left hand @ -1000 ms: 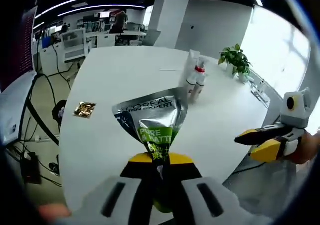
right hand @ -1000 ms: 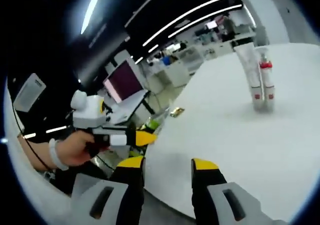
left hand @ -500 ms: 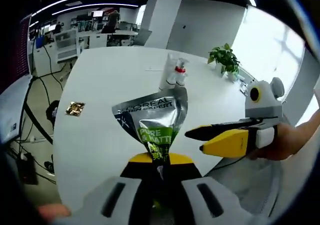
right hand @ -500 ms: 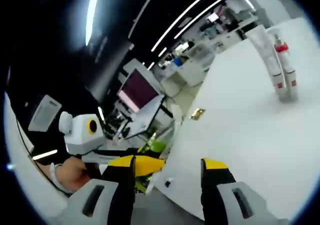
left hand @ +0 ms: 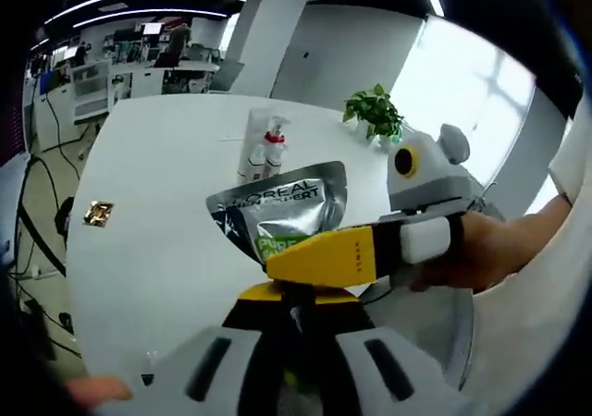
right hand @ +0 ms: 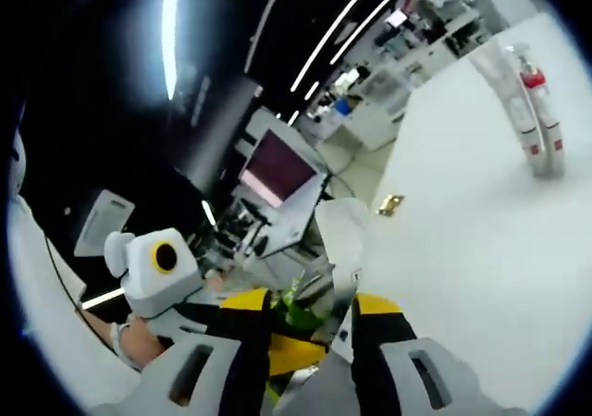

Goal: Arrange the skincare products in the storage area until every visible bottle or jar stands upright without overlapping.

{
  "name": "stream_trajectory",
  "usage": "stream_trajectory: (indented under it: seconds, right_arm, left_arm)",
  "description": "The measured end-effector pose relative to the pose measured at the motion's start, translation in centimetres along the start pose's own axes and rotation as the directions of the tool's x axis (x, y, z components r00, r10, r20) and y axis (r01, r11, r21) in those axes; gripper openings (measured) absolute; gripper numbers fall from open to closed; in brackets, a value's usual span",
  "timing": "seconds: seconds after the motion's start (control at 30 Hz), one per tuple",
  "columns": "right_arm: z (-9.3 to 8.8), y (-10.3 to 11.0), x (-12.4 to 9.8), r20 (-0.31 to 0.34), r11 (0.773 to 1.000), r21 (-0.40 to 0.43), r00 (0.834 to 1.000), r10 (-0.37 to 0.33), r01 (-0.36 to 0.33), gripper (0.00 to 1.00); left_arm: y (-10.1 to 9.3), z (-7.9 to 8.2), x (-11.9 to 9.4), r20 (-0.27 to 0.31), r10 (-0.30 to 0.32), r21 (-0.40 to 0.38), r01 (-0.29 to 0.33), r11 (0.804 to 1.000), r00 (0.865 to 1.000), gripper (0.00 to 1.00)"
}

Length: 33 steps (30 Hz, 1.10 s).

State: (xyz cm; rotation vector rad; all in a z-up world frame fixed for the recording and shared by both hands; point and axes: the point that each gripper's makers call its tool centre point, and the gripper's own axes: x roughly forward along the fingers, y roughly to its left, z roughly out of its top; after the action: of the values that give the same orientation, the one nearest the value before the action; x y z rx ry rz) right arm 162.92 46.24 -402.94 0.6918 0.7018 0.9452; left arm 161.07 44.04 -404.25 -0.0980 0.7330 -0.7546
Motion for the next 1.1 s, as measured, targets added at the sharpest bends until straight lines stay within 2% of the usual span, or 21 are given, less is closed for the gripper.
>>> stream_trajectory:
  seconds: [0.23, 0.33, 0.43, 0.53, 0.63, 0.8, 0.93, 1.1]
  right_arm:
    - [0.3, 0.3, -1.3, 0.006, 0.999, 0.038, 1.000, -0.018, 0.018, 0.28]
    - [0.7, 0.3, -1.8, 0.007, 0.997, 0.065, 0.999, -0.035, 0.034, 0.27]
    - [1.5, 0.6, -2.2, 0.003, 0.999, 0.022, 0.999, -0.043, 0.043, 0.25]
    - [2.5, 0.7, -2.4, 0.019, 0.998, -0.040, 0.999, -0.048, 0.048, 0.22]
    - [3.0, 0.8, -2.3, 0.019, 0.998, -0.052, 0.999, -0.032, 0.033, 0.21]
    - [3.6, 1.1, -2.6, 0.031, 0.996, -0.079, 0.999, -0.030, 0.033, 0.20]
    - [4.1, 1.0, -2.8, 0.057, 0.996, -0.078, 0.998, -0.031, 0.036, 0.18]
    - [4.3, 1.0, -3.0, 0.082, 0.996, -0.068, 0.996, -0.046, 0.052, 0.17]
  left_arm:
    - [-1.3, 0.4, 0.1, -0.023, -0.014, 0.139, 0.017, 0.990, 1.000, 0.02]
    - [-1.8, 0.8, 0.2, -0.025, -0.020, 0.171, 0.024, 0.985, 0.999, 0.02]
    - [-2.1, 1.6, 0.2, 0.002, -0.015, 0.212, 0.015, 0.977, 1.000, 0.03]
    - [-2.3, 2.6, 0.3, 0.031, -0.009, 0.223, 0.002, 0.975, 0.999, 0.04]
    - [-2.1, 3.0, 0.3, 0.043, -0.007, 0.227, -0.003, 0.974, 0.999, 0.05]
    - [-2.7, 3.7, 0.2, 0.064, -0.039, 0.236, 0.023, 0.971, 0.997, 0.10]
    - [-3.1, 4.2, 0.2, 0.083, -0.073, 0.218, 0.053, 0.974, 0.994, 0.18]
    - [-3.3, 4.3, 0.2, 0.100, -0.089, 0.191, 0.069, 0.979, 0.991, 0.20]
